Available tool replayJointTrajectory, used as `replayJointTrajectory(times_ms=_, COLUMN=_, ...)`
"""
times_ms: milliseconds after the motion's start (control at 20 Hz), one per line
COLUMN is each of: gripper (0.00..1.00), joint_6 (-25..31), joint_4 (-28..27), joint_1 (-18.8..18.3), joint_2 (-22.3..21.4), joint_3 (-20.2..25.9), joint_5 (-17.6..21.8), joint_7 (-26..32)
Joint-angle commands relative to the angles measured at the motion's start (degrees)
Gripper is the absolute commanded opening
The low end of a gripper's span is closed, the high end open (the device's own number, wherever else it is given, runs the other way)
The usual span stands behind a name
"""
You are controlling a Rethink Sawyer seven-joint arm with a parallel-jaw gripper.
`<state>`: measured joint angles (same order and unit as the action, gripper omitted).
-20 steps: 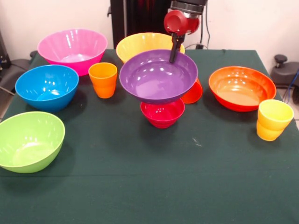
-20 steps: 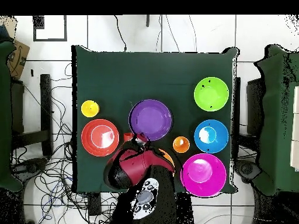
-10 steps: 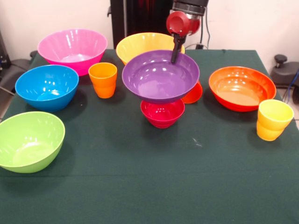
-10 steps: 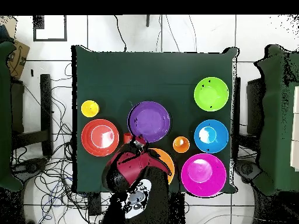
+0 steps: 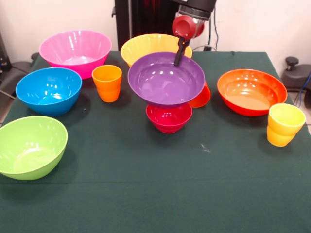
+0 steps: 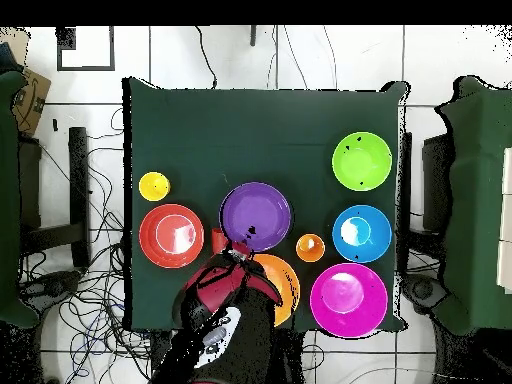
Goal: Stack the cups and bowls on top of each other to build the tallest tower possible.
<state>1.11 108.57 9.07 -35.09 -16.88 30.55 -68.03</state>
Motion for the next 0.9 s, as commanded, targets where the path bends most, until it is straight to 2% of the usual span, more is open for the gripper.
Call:
replayJointTrajectory(times_ms=50, gripper=0.00, joint_6=-4.1, joint_4=-5.1, joint_1=1.2, joint_2=5.2, joint_3=0.7, joint_5=-1.6, joint_7=-11.1)
replayJointTrajectory(times_ms=900, gripper=0.00, joint_6=-12.1, joint_4=-3.6, joint_1=0.6, joint_2=5.4, joint_3=1.1, joint_5=-2.5, joint_7=-11.7)
